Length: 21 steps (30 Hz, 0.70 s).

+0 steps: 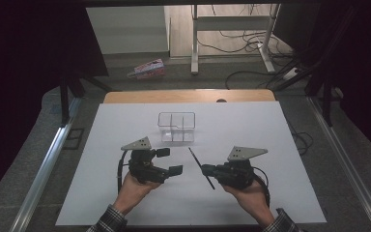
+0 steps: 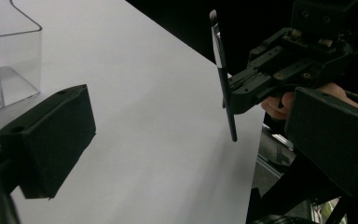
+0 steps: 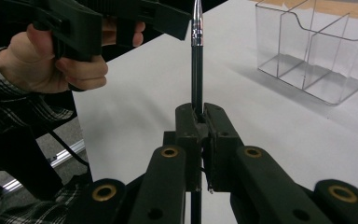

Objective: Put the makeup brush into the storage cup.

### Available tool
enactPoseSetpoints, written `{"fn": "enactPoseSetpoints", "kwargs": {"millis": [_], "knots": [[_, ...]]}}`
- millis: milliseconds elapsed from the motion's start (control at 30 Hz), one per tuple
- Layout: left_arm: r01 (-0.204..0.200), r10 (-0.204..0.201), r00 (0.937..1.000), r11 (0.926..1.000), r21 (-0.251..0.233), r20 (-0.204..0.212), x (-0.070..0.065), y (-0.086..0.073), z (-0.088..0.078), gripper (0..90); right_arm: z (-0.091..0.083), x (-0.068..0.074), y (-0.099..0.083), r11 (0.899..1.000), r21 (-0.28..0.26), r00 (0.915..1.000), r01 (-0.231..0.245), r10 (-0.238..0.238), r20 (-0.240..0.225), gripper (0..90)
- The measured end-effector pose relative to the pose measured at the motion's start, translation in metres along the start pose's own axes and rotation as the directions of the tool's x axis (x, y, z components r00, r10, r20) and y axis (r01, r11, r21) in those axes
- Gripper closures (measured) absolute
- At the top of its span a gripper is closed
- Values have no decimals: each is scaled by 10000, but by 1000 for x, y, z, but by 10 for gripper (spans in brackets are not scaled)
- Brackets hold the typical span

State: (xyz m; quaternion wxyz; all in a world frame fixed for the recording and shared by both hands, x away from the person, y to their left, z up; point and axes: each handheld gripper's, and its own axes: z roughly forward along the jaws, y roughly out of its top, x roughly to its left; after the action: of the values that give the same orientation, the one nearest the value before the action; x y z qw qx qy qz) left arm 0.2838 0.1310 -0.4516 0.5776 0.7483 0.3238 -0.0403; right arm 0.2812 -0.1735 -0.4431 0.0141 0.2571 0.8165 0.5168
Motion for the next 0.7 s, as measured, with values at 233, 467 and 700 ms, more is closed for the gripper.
{"fn": "enactPoseSetpoints", "kwargs": {"millis": [233,467,700], "knots": [[-70,69,9994,10000,23,348,-3,3,7,122,6,4,0,10000,-38,9997,-12,11,-257,852],[99,-100,9975,9999,16,705,-2,5,14,153,11,7,0,10000,-73,9990,-46,42,-437,852],[196,-190,9943,9998,-53,1048,1,5,16,272,15,10,1,10000,-72,9986,44,-48,-531,852]]}}
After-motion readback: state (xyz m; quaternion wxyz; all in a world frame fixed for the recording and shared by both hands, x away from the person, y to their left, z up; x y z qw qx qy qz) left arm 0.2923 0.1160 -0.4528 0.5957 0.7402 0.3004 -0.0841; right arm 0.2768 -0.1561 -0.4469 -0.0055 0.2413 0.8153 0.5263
